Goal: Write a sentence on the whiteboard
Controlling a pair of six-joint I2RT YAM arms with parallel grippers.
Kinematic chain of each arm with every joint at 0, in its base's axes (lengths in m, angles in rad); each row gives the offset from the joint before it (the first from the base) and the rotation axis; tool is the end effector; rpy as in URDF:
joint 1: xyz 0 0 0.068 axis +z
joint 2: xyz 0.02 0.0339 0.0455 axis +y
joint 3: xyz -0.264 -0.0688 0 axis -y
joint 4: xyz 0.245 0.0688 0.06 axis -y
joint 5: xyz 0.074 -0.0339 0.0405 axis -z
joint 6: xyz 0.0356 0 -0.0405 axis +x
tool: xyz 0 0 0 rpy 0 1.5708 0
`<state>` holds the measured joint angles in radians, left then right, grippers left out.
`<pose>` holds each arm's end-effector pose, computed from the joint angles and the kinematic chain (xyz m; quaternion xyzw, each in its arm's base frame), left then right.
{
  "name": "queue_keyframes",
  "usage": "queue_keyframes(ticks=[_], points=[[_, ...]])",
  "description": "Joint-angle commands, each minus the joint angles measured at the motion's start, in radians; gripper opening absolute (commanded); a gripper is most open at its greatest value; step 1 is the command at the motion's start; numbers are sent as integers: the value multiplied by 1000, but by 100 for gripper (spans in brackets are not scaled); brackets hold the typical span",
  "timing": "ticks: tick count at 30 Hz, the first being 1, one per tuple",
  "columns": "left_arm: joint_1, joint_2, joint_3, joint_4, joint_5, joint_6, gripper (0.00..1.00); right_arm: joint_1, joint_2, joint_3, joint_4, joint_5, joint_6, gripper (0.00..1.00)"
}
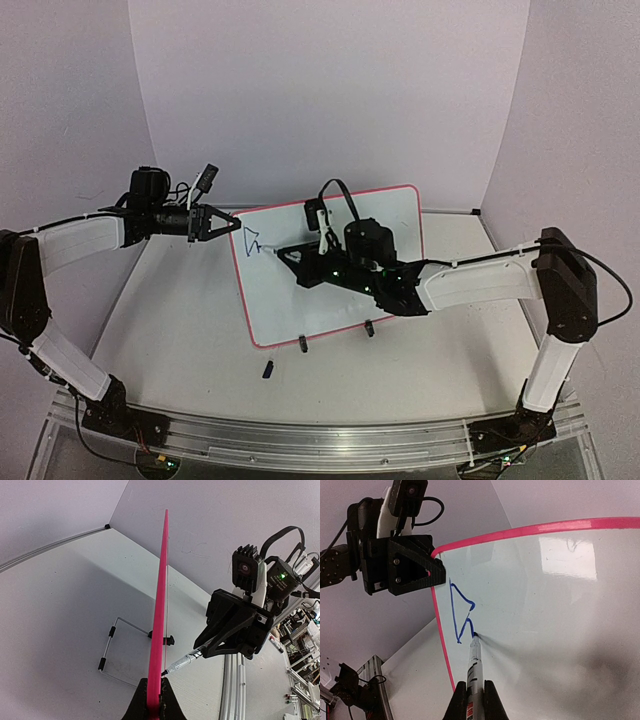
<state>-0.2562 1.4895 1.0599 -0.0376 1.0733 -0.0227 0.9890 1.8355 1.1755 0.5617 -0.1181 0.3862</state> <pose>0.3089 -0.1133 0.2882 0.3514 0.6957 -0.4938 0.3856 0.2318 0.3601 0.2548 -0.2574 0.6946 0.4592 0.4903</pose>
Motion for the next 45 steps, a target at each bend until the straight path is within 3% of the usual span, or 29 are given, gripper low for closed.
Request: queue_keyframes(ticks=[1,15,45], points=[[-16,-16,14,-64,-7,86,0,-6,-22,6,39,65,0,0],[-18,-21,13,-65,-9,86,0,-7,-99,-78,95,16,-5,0],[-25,-15,20,-79,-14,98,0,-18,-40,-42,49,58,11,0]])
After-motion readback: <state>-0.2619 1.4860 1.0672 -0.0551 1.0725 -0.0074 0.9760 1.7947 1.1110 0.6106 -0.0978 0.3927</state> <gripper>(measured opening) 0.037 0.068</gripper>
